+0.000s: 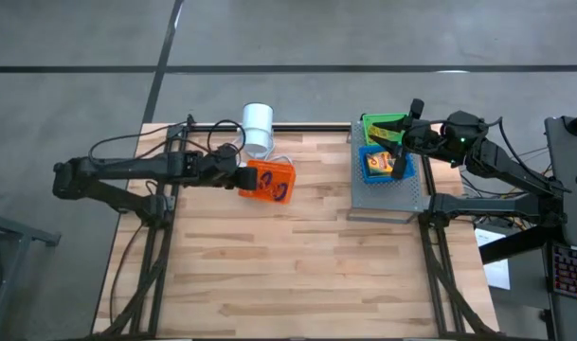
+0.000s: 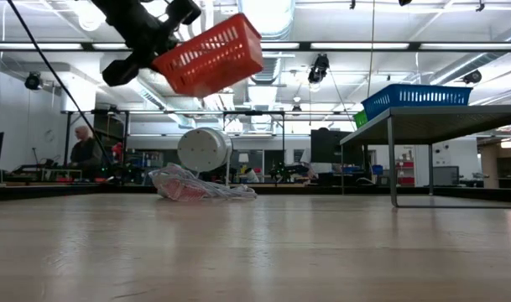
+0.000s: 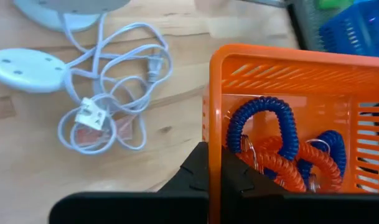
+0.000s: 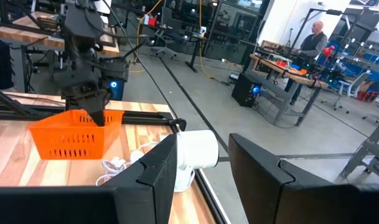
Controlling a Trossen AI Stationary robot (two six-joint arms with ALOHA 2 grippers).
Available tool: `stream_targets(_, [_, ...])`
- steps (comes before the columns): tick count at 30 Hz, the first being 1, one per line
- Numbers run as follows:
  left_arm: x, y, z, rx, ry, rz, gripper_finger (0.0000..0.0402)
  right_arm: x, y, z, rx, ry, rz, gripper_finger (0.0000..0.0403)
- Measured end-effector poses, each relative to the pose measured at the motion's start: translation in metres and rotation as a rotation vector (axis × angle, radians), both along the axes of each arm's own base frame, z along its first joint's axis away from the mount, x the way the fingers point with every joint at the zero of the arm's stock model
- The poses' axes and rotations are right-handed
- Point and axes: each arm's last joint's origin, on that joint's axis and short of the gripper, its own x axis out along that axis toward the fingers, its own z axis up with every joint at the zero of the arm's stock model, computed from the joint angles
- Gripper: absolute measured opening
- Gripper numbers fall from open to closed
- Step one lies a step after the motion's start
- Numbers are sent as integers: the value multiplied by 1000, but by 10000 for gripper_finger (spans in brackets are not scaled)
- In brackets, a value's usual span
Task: Pick & Place Office Desk Supplies
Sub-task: Put the orange bin filled with spring keychains on the shelf
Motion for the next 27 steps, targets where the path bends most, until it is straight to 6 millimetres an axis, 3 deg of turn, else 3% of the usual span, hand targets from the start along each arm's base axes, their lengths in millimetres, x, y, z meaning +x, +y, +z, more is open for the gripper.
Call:
stream_targets(8, [24,-3,9,-4,32,-21,3,0,0,0,-1,0,0,139])
stream_targets(17, [70,-8,24,-12,68,-63,3,0,0,0,0,0,0,139])
stream_targets(27, [121,-5,25,-54,96,-48,3,0,0,0,-1,0,0,139])
